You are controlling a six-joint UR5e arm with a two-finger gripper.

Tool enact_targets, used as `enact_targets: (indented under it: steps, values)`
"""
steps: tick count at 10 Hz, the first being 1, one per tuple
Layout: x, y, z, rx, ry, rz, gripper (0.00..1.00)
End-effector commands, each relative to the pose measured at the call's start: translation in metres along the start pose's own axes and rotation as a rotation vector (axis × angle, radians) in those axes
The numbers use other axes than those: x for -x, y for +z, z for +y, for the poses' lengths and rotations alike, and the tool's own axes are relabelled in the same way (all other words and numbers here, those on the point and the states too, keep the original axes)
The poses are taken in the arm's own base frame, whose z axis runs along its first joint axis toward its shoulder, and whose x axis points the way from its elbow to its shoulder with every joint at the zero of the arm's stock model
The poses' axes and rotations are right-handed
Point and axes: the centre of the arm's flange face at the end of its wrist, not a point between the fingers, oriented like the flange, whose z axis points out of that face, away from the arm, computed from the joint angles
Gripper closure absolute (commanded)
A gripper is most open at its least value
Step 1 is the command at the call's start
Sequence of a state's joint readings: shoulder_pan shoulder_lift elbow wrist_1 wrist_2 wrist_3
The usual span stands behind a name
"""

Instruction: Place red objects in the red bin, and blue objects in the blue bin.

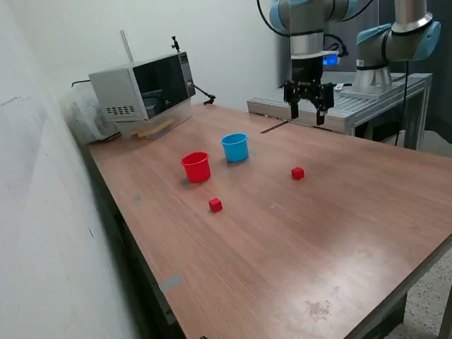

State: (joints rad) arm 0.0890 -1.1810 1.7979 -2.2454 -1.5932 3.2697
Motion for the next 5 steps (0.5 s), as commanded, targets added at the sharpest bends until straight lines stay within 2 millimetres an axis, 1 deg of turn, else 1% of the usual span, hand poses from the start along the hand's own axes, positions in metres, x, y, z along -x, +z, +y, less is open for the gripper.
enact_targets:
  steps: [1, 3, 5]
  values:
    - [0.027, 0.055, 0.013, -0.031, 0.028, -0.005, 0.0]
    - [0.027, 0.078, 0.012, -0.045, 0.026, -0.006, 0.0]
    - [0.025, 0.085, 0.012, -0.046, 0.023, -0.006, 0.0]
